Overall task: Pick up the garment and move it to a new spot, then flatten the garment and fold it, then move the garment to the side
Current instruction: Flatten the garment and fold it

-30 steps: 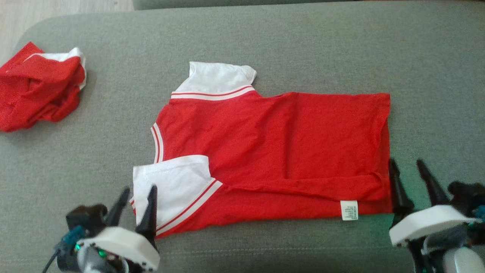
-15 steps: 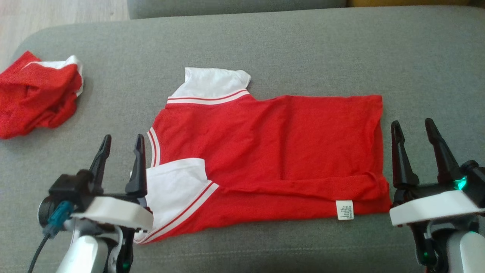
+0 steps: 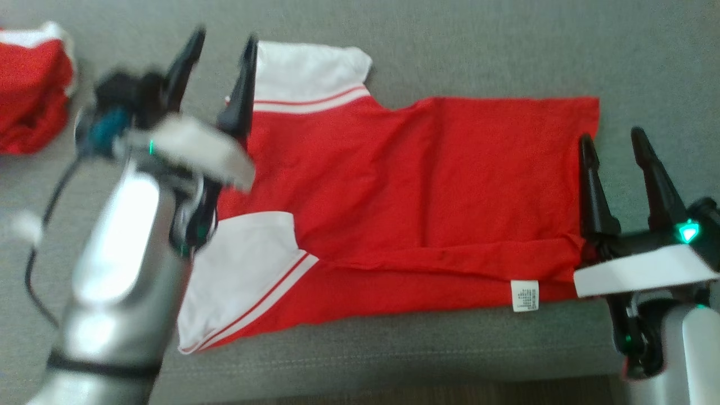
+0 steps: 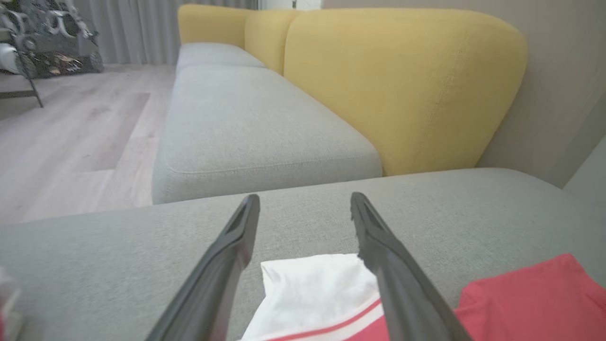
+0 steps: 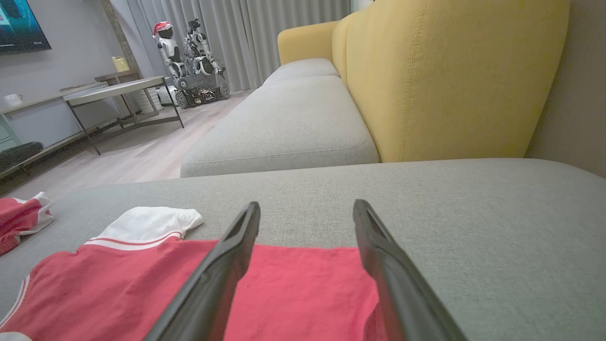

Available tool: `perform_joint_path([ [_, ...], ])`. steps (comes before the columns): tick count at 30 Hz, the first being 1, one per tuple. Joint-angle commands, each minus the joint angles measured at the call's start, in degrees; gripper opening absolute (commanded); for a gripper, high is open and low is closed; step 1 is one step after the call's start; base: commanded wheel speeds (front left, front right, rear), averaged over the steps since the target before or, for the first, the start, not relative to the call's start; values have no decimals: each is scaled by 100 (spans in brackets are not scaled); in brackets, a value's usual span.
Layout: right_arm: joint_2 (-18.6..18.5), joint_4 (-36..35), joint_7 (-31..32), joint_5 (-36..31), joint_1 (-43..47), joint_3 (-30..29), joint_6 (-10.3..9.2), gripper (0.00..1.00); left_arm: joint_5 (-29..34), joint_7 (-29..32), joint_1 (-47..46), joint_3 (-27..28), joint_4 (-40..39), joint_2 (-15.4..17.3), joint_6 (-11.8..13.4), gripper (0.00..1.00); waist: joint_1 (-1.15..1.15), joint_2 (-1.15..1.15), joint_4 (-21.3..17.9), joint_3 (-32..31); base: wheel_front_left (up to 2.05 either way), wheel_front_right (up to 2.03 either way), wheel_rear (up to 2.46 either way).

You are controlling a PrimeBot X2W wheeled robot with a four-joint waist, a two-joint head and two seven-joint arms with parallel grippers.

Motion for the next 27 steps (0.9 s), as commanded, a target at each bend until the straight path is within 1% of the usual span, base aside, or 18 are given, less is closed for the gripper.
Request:
perform_joint_path([
  [1, -45, -206, -16, -17, -168, 152, -5, 100, -29, 26, -329, 160, -9, 94, -44, 100, -1, 0, -101, 334, 0, 0, 0],
  [4, -45, -147, -44, -21, -334, 234, -5, 100, -106, 104, -1037, 122, 872, -46, -222, 100, -1, 0, -222, 566, 0, 0, 0],
  [7, -45, -61, -93, -1, -474, 321, -5, 100, -179, 165, -1571, 126, 1793, -116, -342, 100, -1, 0, -361, 727, 0, 0, 0],
  [13, -45, 143, -188, 87, -551, 335, -5, 100, -322, 327, -2207, 139, 3351, -207, -464, 100, -1, 0, -505, 860, 0, 0, 0],
  [14, -45, 201, -219, 109, -555, 334, -5, 100, -360, 385, -2340, 132, 3739, -237, -491, 100, -1, 0, -527, 871, 0, 0, 0],
  [16, -45, 257, -238, 121, -570, 327, -5, 100, -417, 433, -2452, 126, 4051, -278, -539, 100, -1, 0, -544, 871, 0, 0, 0],
  [17, -45, 281, -247, 125, -578, 311, -5, 100, -440, 430, -2500, 111, 4165, -301, -571, 57, -1, 0, -549, 867, 0, 0, 0],
  [18, -45, 301, -251, 133, -589, 283, -5, 100, -441, 388, -2547, 84, 4250, -318, -597, 1, -1, 0, -547, 860, 0, 0, 0],
  [23, -45, 465, -200, 143, -772, 84, -5, 100, -419, -31, -2732, 8, 4523, -360, -650, 0, -1, 0, -485, 778, 0, 0, 0],
  [27, -45, 742, -69, 28, -1130, -104, -5, 100, -421, -401, -2881, -29, 4619, -393, -682, 0, -1, 0, -386, 709, 0, 0, 0],
])
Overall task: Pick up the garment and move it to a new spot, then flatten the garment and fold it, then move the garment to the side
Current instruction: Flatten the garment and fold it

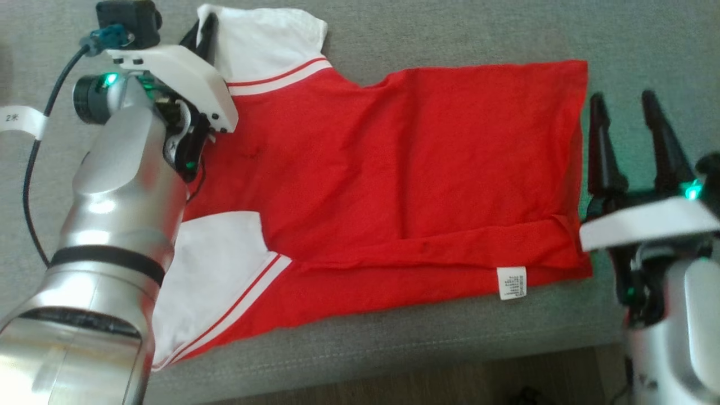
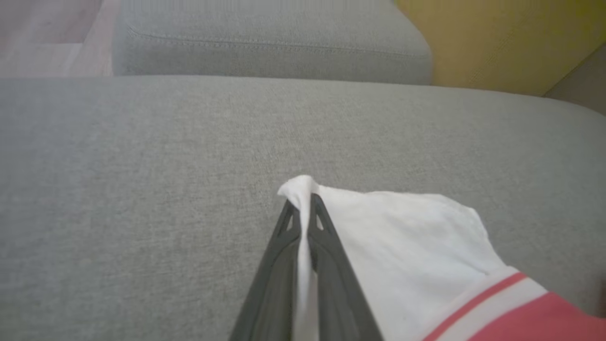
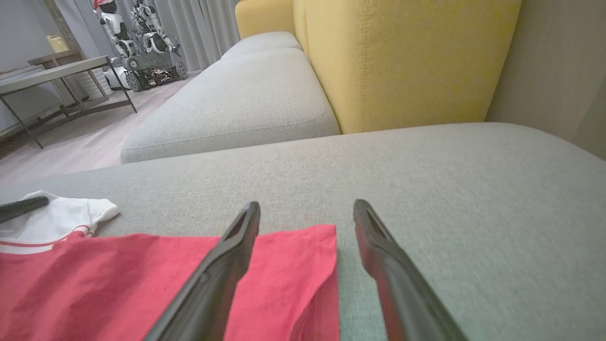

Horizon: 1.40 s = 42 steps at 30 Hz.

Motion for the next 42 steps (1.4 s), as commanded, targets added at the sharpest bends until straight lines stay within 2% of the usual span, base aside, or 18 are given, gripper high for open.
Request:
perform_joint_path([
  [1, -36, -120, 47, -71, -240, 70, -5, 100, 1, -117, -314, 98, -125, 147, -31, 0, 0, 0, 51, -30, 0, 0, 0],
  [5, -88, 376, 307, -185, -741, 18, -5, 100, -29, -300, -442, 35, -23, 87, -65, 0, 0, 0, 163, -48, 0, 0, 0],
  [13, -375, 1923, 865, -132, -1553, -72, -5, 100, -141, -503, -581, -126, 114, -56, -111, 0, 0, 0, 364, 2, 0, 0, 0],
  [18, -467, 2493, 1068, -3, -1821, -2, -5, 100, -241, -583, -622, -227, 159, -105, -125, 0, 0, 0, 440, 26, 0, 0, 0],
  [19, -487, 2560, 1099, 14, -1853, 14, -5, 63, -268, -598, -626, -240, 162, -110, -127, 0, 0, 0, 452, 28, 0, 0, 0],
  [20, -501, 2616, 1118, 40, -1881, 20, -5, 0, -292, -613, -631, -254, 163, -114, -128, 0, 0, 0, 463, 29, 0, 0, 0],
  [30, -680, 2525, 646, 214, -2405, 111, -5, 0, -441, -752, -705, -226, -247, 84, -132, 0, 0, 0, 530, -125, 0, 0, 0],
  [36, -786, 2545, 601, 270, -2599, 97, -5, 0, -408, -760, -529, 3, -948, 232, -130, 0, 0, 0, 607, -238, 0, 0, 0],
  [42, -769, 2589, 473, 420, -2518, 170, -5, 0, -316, -761, 43, 151, -1709, 326, -130, 0, 0, 0, 623, -323, 0, 0, 0],
])
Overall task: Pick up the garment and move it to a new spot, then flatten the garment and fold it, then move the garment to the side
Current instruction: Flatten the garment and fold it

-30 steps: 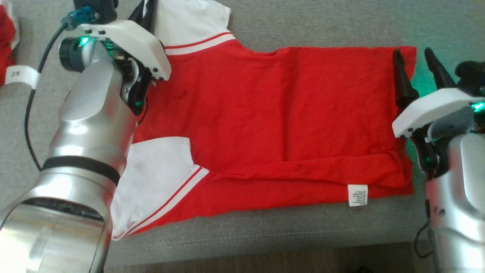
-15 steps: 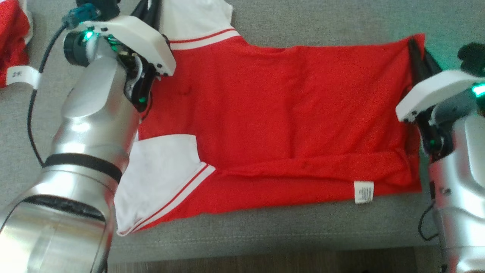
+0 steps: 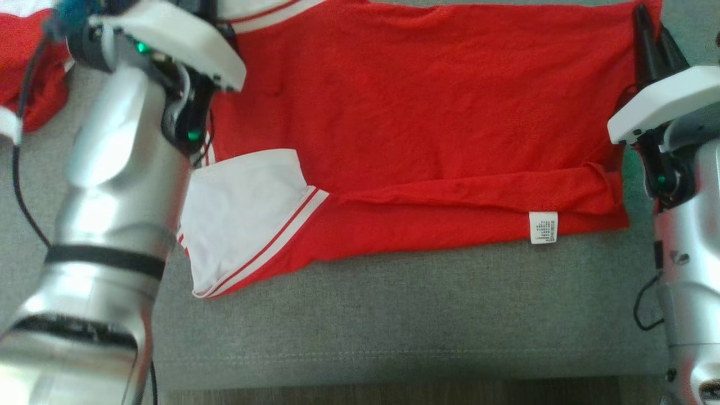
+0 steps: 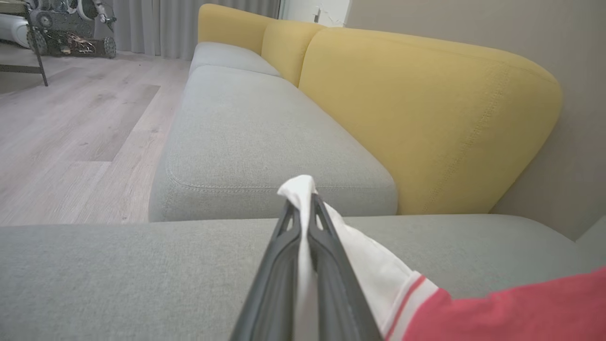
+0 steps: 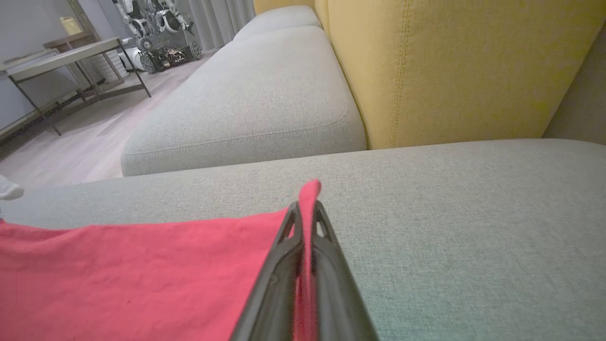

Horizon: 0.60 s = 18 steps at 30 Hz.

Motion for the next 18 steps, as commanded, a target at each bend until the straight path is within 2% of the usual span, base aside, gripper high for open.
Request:
perform_joint_path([
  [1, -13, -226, -141, 79, 38, 121, -5, 0, 97, -69, 219, 191, -533, 304, -31, 0, 0, 0, -11, -42, 0, 0, 0],
  [3, -18, -263, -171, 107, 101, 134, -5, 0, 144, -69, 397, 210, -756, 335, -28, 0, 0, 0, -14, -61, 0, 0, 0],
  [8, -48, -636, -363, 317, 573, 210, -5, 0, 382, -69, 1535, 209, -2050, 480, 70, 0, 0, 0, -1, -157, 0, 0, 0],
  [13, 18, -1087, -352, 509, 1151, 158, -5, 0, 458, -56, 2805, 169, -3440, 693, 303, 0, 0, 0, 13, -211, 0, 0, 0],
  [18, 90, -1367, -236, 542, 1654, 67, -5, 0, 334, 228, 3956, 212, -4567, 883, 623, 0, 0, 0, 43, -218, 0, 0, 0],
])
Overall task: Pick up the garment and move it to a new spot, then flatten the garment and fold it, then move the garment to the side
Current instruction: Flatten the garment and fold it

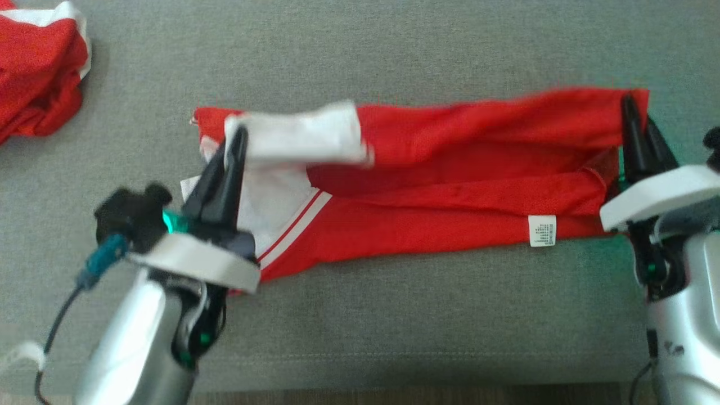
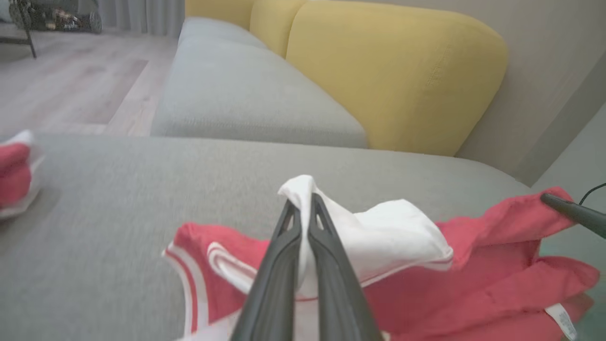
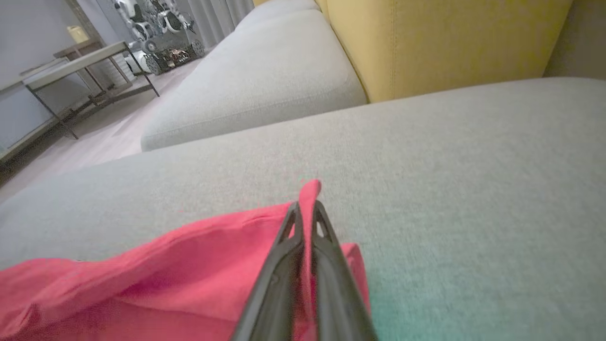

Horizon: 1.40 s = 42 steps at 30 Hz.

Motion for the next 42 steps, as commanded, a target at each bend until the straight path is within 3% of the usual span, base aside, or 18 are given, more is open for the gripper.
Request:
perform_joint_path([
  [1, 26, -236, 22, -8, 81, 60, -5, 0, -52, 63, 54, 223, -365, 180, 82, 0, 0, 0, 14, 12, 0, 0, 0],
  [6, 150, -280, 36, -145, 389, -49, -5, 0, -260, 317, 699, 193, -716, 168, 250, 0, 0, 0, 59, 53, 0, 0, 0],
  [7, 182, -279, 32, -168, 428, -73, -5, 22, -302, 346, 767, 183, -683, 156, 255, 0, 0, 0, 62, 58, 0, 0, 0],
  [8, 209, -263, 45, -211, 468, -98, -5, 70, -350, 387, 821, 174, -611, 143, 260, 0, 0, 0, 63, 61, 0, 0, 0],
  [9, 236, -262, 44, -239, 503, -112, -5, 100, -383, 415, 850, 163, -526, 129, 261, 2, 0, 0, 70, 61, 0, 0, 0],
  [10, 267, -254, 49, -253, 541, -132, -5, 100, -407, 419, 862, 167, -434, 107, 279, 63, 0, 0, 74, 57, 0, 0, 0],
  [11, 293, -255, 49, -279, 585, -140, -5, 100, -435, 419, 867, 171, -339, 82, 291, 100, 0, 0, 77, 50, 0, 0, 0],
  [18, 510, -749, -207, -495, 1106, -174, -5, 100, -271, -14, 781, 263, 91, 12, 436, 100, 0, 0, 80, -145, 0, 0, 0],
  [27, 631, -1892, -477, -1013, 1440, -77, -5, 100, 243, -288, 750, 776, -178, 41, 746, 100, 0, 0, -6, -555, 0, 0, 0],
  [42, 643, -2256, -293, -1078, 2054, 110, -5, 100, 518, -293, 1110, 959, -172, 135, 622, 100, 0, 0, -57, -981, 0, 0, 0],
])
